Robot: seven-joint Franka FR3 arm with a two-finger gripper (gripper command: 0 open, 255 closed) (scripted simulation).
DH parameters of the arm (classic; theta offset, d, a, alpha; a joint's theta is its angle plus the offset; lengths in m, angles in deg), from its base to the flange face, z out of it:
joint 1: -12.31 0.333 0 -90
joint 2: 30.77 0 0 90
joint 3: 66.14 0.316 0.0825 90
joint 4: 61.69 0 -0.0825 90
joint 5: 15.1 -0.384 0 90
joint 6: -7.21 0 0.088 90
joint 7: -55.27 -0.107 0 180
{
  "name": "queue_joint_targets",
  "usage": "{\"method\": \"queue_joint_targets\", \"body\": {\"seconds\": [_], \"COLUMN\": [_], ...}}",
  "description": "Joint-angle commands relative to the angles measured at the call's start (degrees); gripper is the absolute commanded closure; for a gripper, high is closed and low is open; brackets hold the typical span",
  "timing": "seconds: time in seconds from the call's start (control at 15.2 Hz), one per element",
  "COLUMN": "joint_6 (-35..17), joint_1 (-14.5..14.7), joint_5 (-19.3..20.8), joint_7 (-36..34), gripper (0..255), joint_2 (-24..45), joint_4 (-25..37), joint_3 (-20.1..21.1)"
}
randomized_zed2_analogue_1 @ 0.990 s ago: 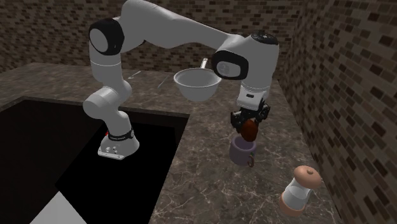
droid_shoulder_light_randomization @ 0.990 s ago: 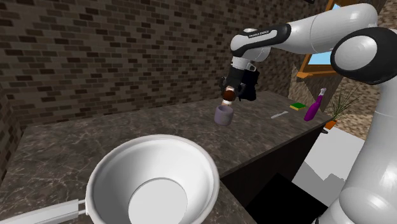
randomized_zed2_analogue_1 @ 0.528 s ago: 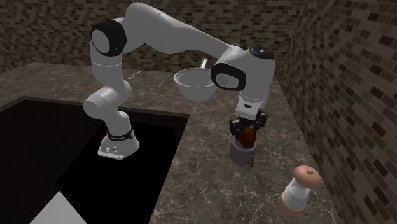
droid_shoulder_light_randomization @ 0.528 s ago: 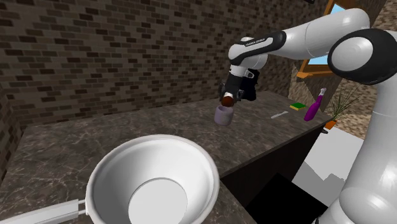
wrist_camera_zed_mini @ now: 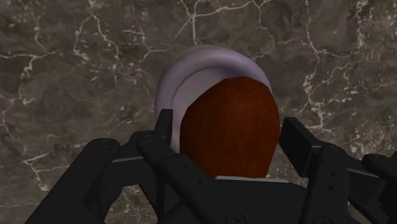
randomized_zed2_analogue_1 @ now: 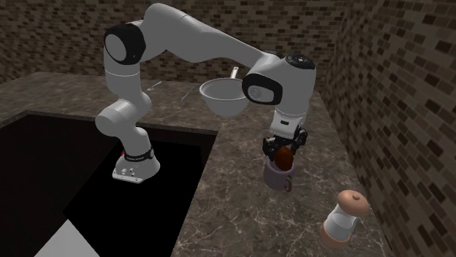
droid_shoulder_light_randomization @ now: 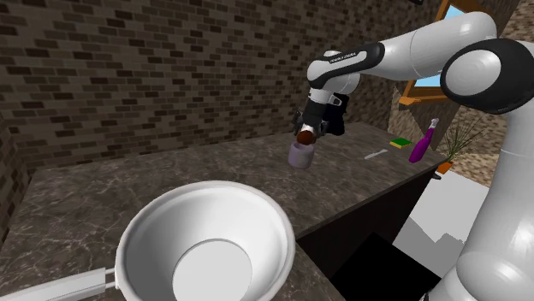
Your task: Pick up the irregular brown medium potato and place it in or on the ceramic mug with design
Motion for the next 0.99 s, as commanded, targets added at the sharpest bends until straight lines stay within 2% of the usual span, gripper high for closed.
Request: {"method": "queue_joint_targets", "body": {"seconds": [0.0,0.26,0.53,0.92], "joint_6": [0.0,0.0,6.7,6.7], "joint_1": [0.0,0.0,-0.5,-0.5], "joint_5": [0.0,0.0,0.5,0.5], "joint_7": [0.0,0.0,-0.4,-0.4], "gripper": [0,0,0,0], "joint_2": [0.0,0.0,-1.5,-1.5], "joint_4": [0.0,0.0,5.2,5.2], "joint_3": [0.0,0.0,-0.4,-0.4]}}
